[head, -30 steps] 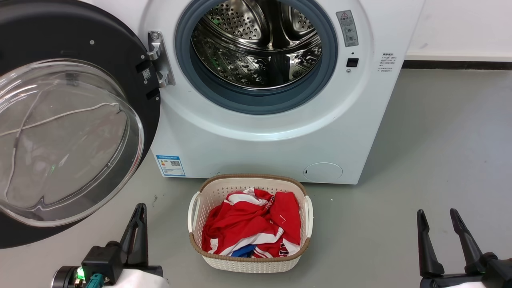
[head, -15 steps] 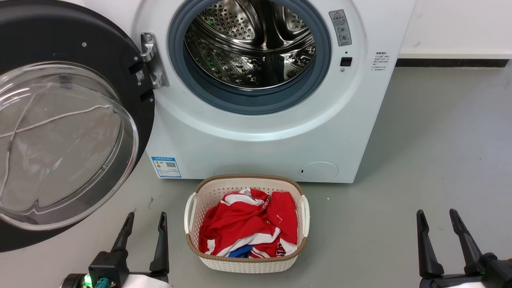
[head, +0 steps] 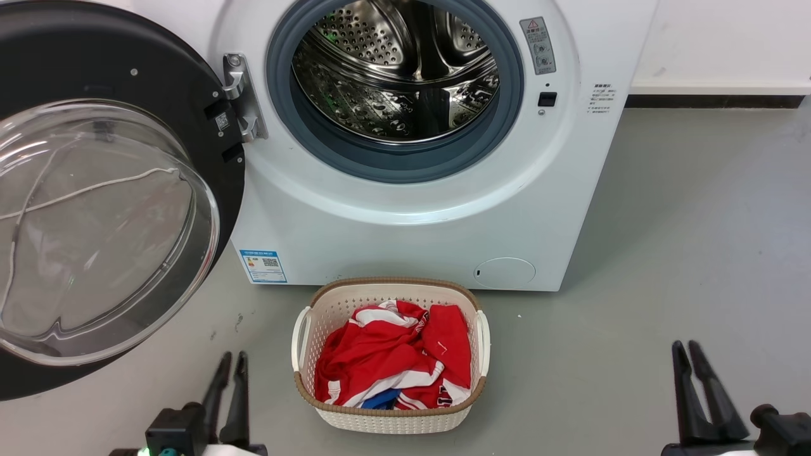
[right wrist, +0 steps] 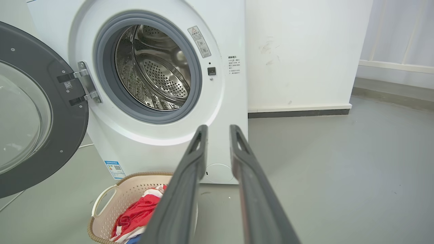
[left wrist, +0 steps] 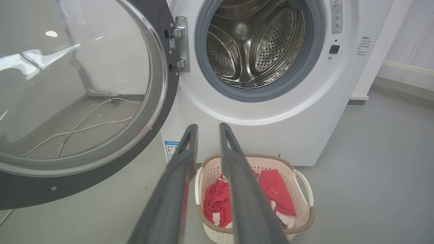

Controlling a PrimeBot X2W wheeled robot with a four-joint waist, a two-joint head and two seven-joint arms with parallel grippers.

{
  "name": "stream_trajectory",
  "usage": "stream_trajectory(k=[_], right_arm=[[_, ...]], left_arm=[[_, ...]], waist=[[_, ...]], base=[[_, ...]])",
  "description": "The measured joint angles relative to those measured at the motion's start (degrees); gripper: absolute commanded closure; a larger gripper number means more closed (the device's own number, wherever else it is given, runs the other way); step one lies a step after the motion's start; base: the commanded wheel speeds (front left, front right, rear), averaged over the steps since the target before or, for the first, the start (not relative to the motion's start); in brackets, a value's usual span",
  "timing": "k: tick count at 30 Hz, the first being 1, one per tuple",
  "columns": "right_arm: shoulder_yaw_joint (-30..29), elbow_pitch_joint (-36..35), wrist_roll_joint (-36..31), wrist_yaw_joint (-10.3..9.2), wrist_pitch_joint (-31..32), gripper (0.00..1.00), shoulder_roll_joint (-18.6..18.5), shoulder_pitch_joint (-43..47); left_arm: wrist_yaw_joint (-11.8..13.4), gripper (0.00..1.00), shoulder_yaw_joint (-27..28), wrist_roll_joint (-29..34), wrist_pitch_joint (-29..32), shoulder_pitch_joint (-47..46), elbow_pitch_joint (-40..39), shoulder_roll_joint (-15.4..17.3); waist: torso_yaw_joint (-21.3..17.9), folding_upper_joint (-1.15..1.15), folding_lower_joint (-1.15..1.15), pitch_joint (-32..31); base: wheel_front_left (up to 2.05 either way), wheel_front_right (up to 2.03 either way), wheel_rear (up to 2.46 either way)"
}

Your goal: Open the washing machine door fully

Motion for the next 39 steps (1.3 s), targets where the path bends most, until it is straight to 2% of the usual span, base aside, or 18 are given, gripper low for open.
stream_trajectory(k=[4,22,39], right_arm=[[0.2,1.9,1.1,0.0,0.3,1.0,0.0,0.0],[0.8,4.6,21.5,-0.01,4.1,1.0,-0.6,-2.5],[1.0,6.7,37.0,-0.01,7.3,1.0,-1.1,-5.2]], left_arm=[[0.0,1.0,0.1,-1.0,0.6,0.7,2.2,-0.1],[-0.6,1.0,1.0,-20.9,5.4,-1.1,2.8,-0.1],[-1.2,1.0,1.9,-36.5,9.2,-3.1,3.4,-0.1]], waist=[[0.0,0.0,0.0,0.0],[-0.2,0.0,0.0,0.2],[-0.3,0.0,0.0,0.3]], base=[[0.0,0.0,0.0],[0.0,0.0,0.0],[0.0,0.0,0.0]])
